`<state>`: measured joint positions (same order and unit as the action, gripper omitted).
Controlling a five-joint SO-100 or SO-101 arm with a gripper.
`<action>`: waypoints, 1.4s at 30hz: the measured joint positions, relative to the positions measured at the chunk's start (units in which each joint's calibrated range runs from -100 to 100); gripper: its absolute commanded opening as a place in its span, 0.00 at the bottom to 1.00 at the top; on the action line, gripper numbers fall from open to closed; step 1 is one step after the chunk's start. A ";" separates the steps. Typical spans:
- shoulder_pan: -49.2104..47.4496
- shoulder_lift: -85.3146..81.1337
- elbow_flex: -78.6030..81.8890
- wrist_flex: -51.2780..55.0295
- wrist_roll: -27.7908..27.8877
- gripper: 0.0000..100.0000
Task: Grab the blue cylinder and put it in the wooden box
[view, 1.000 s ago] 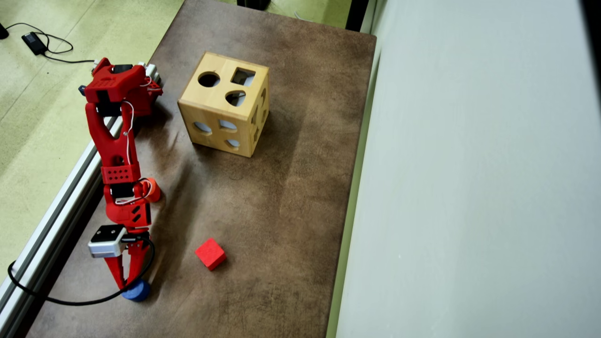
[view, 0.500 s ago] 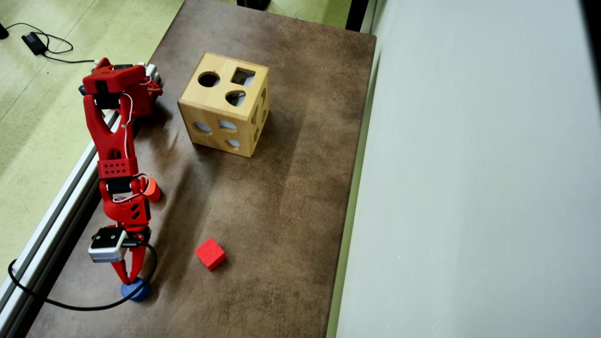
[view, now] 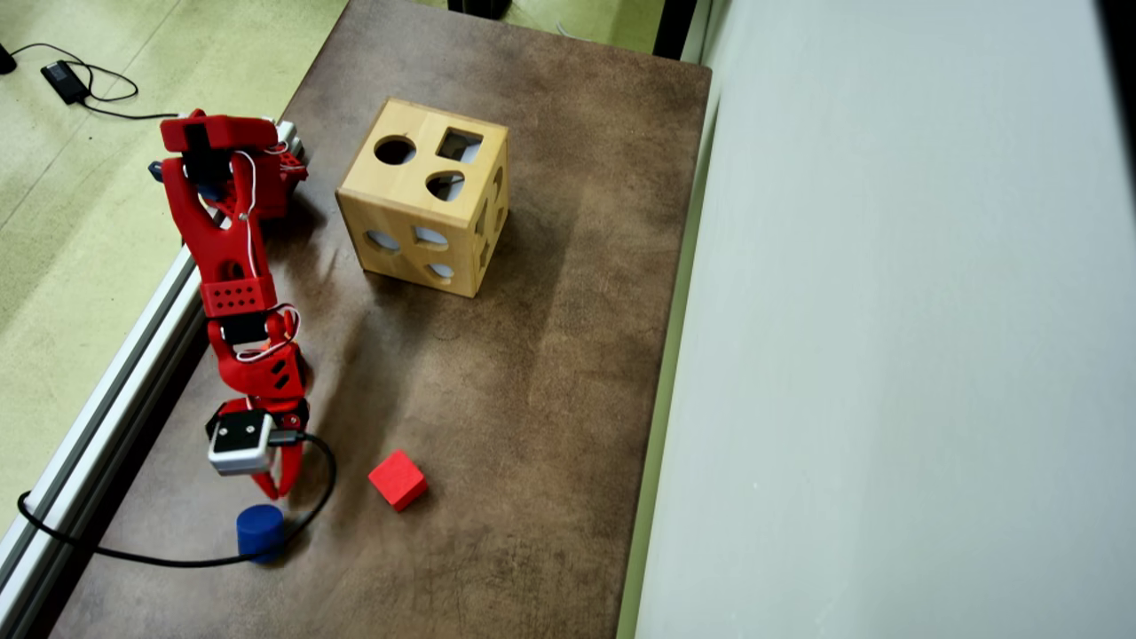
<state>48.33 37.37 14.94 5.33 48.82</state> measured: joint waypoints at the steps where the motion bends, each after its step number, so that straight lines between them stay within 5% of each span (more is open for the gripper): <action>1: 0.00 -0.17 0.00 0.00 0.00 0.02; 11: 0.36 -0.51 0.00 -1.69 0.00 0.02; 22: 1.94 5.00 0.45 -22.76 0.34 0.02; 42: 5.39 7.12 -2.53 -23.65 0.34 0.02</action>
<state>53.72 44.49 12.42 -18.32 49.16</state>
